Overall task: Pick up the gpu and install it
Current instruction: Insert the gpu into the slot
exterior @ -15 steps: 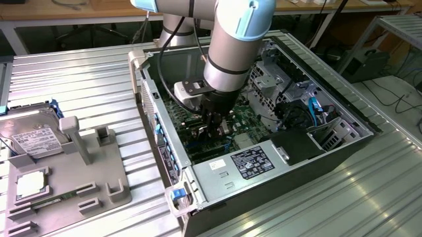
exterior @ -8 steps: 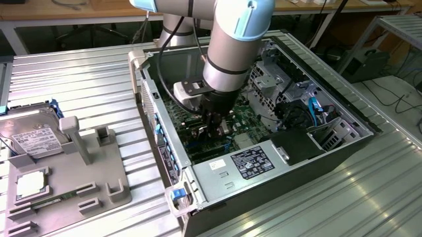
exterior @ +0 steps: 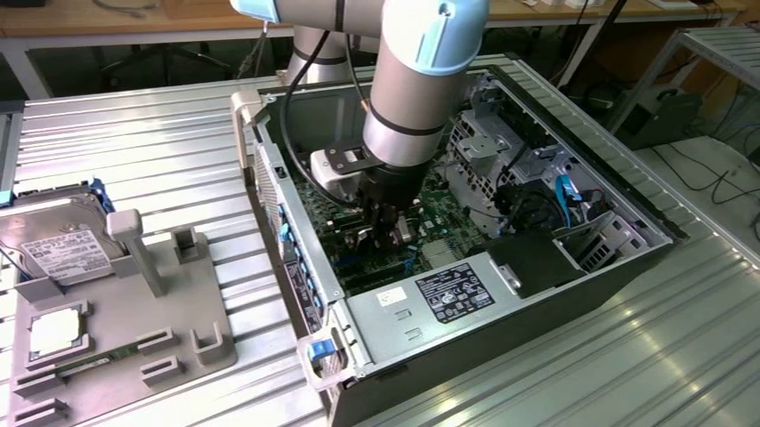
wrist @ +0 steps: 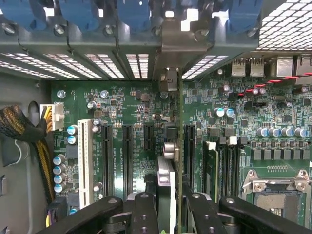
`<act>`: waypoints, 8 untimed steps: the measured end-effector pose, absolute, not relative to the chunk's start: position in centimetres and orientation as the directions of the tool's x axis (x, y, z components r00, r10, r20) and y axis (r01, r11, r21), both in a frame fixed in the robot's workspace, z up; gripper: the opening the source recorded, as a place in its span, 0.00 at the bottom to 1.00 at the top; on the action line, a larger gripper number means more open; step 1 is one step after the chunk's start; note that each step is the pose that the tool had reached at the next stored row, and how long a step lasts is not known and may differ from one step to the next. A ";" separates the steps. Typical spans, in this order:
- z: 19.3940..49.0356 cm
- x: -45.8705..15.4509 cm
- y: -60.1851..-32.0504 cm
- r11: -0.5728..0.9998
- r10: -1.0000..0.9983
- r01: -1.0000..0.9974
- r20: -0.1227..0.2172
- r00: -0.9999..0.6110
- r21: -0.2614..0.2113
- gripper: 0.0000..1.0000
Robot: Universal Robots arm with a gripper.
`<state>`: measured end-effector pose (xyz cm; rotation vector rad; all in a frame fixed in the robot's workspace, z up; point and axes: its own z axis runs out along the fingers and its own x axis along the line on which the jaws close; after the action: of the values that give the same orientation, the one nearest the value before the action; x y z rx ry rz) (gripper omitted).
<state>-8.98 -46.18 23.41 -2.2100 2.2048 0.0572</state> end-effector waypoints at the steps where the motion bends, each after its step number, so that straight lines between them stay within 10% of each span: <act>1: 23.4 -9.0 -46.2 -0.003 -0.999 -1.000 -0.040 0.002 0.012 0.28; 8: 23.4 -9.0 -46.2 -0.003 -0.999 -1.000 -0.040 0.002 0.012 0.28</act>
<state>-8.98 -46.17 23.38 -2.2094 2.2043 0.0576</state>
